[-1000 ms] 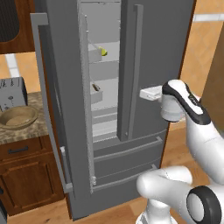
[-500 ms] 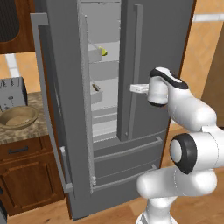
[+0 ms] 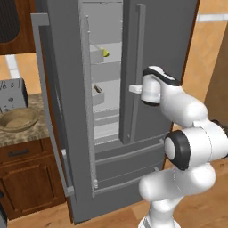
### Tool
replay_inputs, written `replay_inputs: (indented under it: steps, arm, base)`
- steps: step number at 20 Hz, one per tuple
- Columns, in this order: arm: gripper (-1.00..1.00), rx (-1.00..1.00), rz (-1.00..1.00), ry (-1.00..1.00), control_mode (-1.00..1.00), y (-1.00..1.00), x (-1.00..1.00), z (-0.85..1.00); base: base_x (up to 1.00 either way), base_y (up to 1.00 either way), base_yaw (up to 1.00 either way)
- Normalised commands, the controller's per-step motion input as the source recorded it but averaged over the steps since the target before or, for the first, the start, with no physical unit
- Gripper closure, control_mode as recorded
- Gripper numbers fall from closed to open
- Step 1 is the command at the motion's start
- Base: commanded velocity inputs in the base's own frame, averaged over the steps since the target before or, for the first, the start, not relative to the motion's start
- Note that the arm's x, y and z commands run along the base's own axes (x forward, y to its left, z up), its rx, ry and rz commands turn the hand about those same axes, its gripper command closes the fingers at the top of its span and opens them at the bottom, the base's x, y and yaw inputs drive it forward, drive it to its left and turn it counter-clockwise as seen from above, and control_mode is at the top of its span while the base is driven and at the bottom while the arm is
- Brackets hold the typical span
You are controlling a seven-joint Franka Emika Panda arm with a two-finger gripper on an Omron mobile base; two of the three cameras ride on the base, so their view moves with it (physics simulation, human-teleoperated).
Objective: Grab a lemon wedge from the fridge and one ice cube from the ice bowl, and put them in the glass of lemonade.
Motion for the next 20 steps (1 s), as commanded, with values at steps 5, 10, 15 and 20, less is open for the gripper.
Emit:
replay_inputs:
  steps: [5,10,15,20]
  arm:
    - [1.0,0.05,-0.03,0.0,-1.0,-0.81,-0.93,0.09]
    - [1.0,0.12,-0.02,0.0,-1.0,-1.0,-1.0,0.28]
    - [1.0,0.07,-0.01,0.0,-1.0,-1.0,-0.99,0.18]
    - [1.0,0.01,0.0,0.01,-1.0,-1.0,-0.89,0.15]
  base:
    - [0.0,0.0,0.0]
    - [0.0,0.0,0.0]
    - [0.0,0.0,0.0]
    - [0.0,0.0,0.0]
